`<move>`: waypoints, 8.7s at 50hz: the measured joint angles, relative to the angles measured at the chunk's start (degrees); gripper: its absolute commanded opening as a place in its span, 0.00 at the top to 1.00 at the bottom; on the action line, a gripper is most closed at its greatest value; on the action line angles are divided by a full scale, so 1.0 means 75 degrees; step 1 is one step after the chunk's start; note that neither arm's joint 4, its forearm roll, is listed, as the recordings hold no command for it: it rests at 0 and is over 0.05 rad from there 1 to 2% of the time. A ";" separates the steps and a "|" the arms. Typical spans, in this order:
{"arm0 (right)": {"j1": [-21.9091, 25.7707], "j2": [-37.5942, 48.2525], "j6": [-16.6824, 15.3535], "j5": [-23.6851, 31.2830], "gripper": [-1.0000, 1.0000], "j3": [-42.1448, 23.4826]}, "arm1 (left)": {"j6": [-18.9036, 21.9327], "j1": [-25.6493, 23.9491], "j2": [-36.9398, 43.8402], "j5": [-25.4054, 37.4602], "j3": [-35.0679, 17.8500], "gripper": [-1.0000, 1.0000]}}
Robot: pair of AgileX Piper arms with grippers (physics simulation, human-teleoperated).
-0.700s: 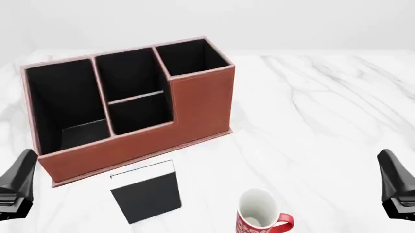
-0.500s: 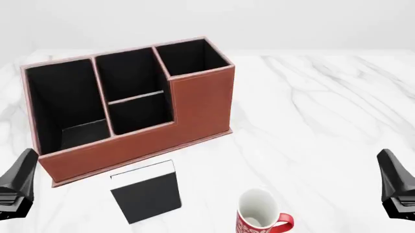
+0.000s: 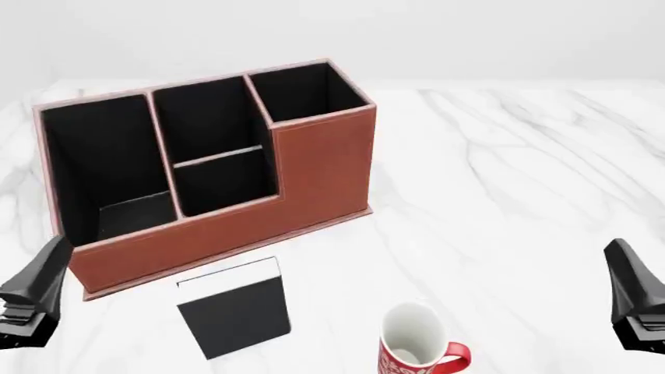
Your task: Pick up the book and place it in the front compartment of the caddy.
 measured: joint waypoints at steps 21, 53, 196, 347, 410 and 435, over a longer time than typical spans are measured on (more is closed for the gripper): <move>0.0000 0.0001 0.0002 0.0001 0.00 -0.0001 | 0.1005 -0.1529 0.1618 0.1561 -0.2232 0.00; 0.0000 0.0001 0.0002 0.0001 0.00 -0.0001 | 0.2714 -0.3657 0.4869 0.4119 -0.5392 0.00; 0.0000 0.0001 0.0002 0.0001 0.00 -0.0001 | 0.1763 -0.5362 0.8372 0.2681 -0.3996 0.00; 0.0000 0.0001 0.0001 0.0001 0.00 -0.0001 | 0.8191 -0.2460 0.9954 0.3244 -0.7907 1.00; -0.0001 0.0000 0.0002 0.0001 0.00 -0.0001 | 0.8650 -0.2198 1.0740 0.1457 -0.7735 1.00; -0.0001 0.0001 0.0002 0.0001 0.00 -0.0001 | 0.8623 -0.1987 1.1554 0.0791 -0.7767 1.00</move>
